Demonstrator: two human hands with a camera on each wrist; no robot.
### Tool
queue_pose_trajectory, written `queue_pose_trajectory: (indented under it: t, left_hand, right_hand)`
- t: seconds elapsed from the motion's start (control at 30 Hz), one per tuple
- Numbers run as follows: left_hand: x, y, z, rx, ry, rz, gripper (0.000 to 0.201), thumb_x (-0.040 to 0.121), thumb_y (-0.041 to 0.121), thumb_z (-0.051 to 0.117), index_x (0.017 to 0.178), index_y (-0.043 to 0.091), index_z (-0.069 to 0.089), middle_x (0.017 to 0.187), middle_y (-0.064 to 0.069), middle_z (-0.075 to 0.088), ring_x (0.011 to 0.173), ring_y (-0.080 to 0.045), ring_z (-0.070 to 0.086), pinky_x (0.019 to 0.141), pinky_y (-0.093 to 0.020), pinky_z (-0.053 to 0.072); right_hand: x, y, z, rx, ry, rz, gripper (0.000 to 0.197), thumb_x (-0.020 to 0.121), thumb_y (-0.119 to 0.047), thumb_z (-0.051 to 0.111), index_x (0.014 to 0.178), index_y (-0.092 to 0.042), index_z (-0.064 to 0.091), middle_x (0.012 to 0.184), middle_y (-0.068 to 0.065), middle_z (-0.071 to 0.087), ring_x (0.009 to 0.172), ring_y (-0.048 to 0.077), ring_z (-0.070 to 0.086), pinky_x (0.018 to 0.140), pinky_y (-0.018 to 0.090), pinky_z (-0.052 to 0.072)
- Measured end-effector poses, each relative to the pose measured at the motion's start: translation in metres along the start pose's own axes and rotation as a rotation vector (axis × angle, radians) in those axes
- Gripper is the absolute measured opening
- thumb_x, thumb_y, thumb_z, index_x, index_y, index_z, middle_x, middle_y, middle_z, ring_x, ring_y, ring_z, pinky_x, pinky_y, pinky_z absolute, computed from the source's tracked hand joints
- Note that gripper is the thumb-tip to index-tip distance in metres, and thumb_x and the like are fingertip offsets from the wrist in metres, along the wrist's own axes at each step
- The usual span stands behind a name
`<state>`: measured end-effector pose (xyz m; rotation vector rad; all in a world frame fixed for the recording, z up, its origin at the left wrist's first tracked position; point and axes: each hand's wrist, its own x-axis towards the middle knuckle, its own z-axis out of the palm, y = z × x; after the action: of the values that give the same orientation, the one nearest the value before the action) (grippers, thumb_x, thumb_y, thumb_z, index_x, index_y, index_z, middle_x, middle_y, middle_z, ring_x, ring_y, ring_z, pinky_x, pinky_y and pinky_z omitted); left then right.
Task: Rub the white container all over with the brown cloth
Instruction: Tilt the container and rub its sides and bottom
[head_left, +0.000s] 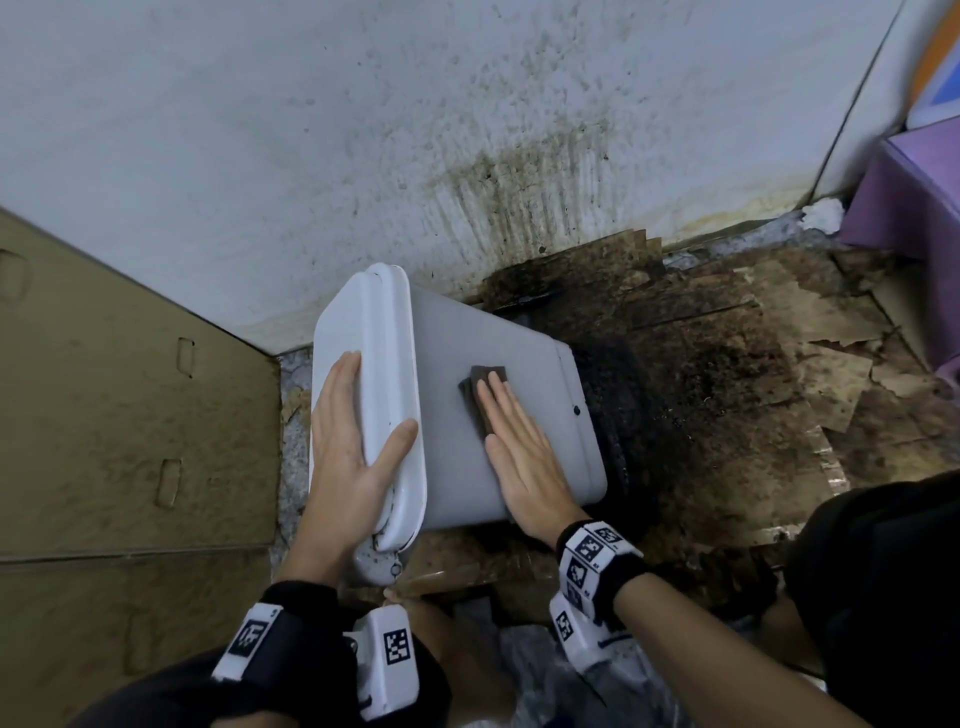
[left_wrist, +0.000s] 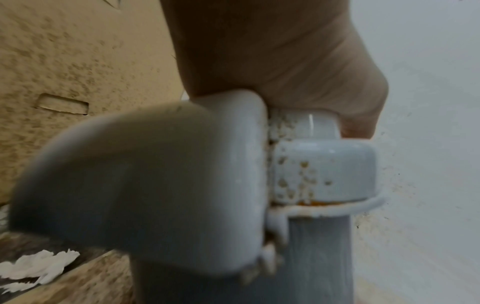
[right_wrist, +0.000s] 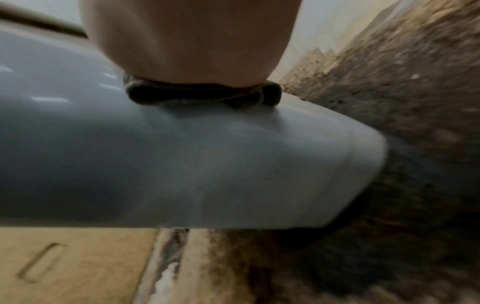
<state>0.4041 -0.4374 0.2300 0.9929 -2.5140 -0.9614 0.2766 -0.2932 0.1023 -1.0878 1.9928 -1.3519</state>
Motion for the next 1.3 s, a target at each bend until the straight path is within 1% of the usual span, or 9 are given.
queue_pose_trajectory:
  t: [0.2,0.3,0.4,0.5,0.63,0.87,1.03,1.13,1.3]
  left_hand:
    - [-0.001,-0.003,-0.003,-0.024,0.014,-0.020,0.084,0.096,0.051,0.057,0.166,0.026,0.019,0.170,0.015,0.018,0.157,-0.006,0.011,0.130,-0.050,0.017]
    - [0.000,-0.002,-0.003,-0.010,0.004,-0.016,0.088,0.094,0.061,0.052,0.166,0.025,0.017,0.170,0.013,0.018,0.158,-0.008,0.011,0.130,-0.050,0.016]
    - [0.000,0.000,-0.002,0.004,-0.004,-0.004,0.087,0.094,0.062,0.050,0.166,0.025,0.016,0.170,0.012,0.017,0.158,-0.010,0.011,0.130,-0.051,0.017]
    - [0.001,0.001,-0.002,0.019,-0.007,0.005,0.087,0.094,0.063,0.049,0.166,0.027,0.015,0.171,0.015,0.016,0.158,-0.008,0.010,0.130,-0.051,0.017]
    - [0.001,0.000,-0.001,0.014,-0.003,-0.003,0.089,0.093,0.067,0.047,0.166,0.027,0.014,0.171,0.015,0.016,0.158,-0.006,0.009,0.130,-0.051,0.016]
    - [-0.001,-0.004,-0.002,0.008,0.005,-0.016,0.087,0.095,0.061,0.050,0.166,0.026,0.015,0.170,0.015,0.016,0.157,-0.004,0.010,0.130,-0.049,0.016]
    - [-0.001,0.001,-0.001,-0.005,0.001,-0.011,0.083,0.096,0.056,0.054,0.166,0.029,0.016,0.170,0.017,0.017,0.157,-0.005,0.010,0.130,-0.051,0.017]
    - [-0.001,0.008,0.003,-0.017,0.001,0.004,0.084,0.095,0.059,0.054,0.165,0.031,0.017,0.170,0.016,0.018,0.157,-0.005,0.012,0.130,-0.049,0.018]
    - [0.000,0.010,0.003,0.013,0.005,0.010,0.088,0.093,0.065,0.050,0.165,0.029,0.016,0.170,0.016,0.017,0.157,-0.003,0.011,0.131,-0.047,0.016]
  right_hand:
    - [-0.012,0.079,0.001,-0.018,0.071,0.262,0.059,0.107,-0.039,0.009,0.162,-0.022,-0.001,0.170,-0.009,-0.012,0.158,0.008,-0.010,0.130,0.040,0.004]
    - [-0.004,0.064,0.005,0.080,0.089,0.446,0.055,0.111,-0.027,0.017,0.162,-0.027,-0.004,0.171,-0.003,-0.012,0.152,0.000,-0.014,0.129,0.035,-0.002]
    - [0.005,0.025,0.008,0.164,0.133,0.563,0.056,0.112,-0.035,0.016,0.164,-0.028,-0.002,0.172,-0.007,-0.010,0.154,0.001,-0.013,0.127,0.033,-0.004]
    - [0.001,-0.028,0.014,0.193,0.121,0.505,0.056,0.111,-0.039,0.016,0.163,-0.030,-0.002,0.168,-0.015,-0.013,0.154,0.000,-0.014,0.127,0.033,-0.005]
    - [-0.019,-0.096,0.029,0.144,0.034,0.208,0.060,0.102,-0.050,-0.001,0.159,-0.038,-0.013,0.162,-0.023,-0.026,0.150,-0.006,-0.025,0.123,0.025,-0.012]
    - [-0.026,-0.057,0.014,0.068,-0.012,0.022,0.053,0.112,-0.032,0.018,0.163,-0.040,0.003,0.169,-0.025,-0.005,0.155,-0.003,-0.006,0.125,0.029,-0.002]
    - [-0.026,0.020,0.002,0.023,0.063,0.148,0.053,0.112,-0.034,0.017,0.162,-0.037,0.001,0.168,-0.025,-0.008,0.155,-0.003,-0.004,0.129,0.030,0.004]
    - [-0.025,0.056,-0.003,0.063,0.070,0.310,0.050,0.113,-0.028,0.013,0.160,-0.032,-0.003,0.168,-0.014,-0.014,0.156,0.001,-0.012,0.130,0.039,0.002]
    - [-0.006,0.039,0.001,0.152,0.111,0.527,0.057,0.110,-0.019,0.016,0.163,-0.026,-0.004,0.172,-0.003,-0.011,0.156,0.006,-0.013,0.129,0.036,-0.005]
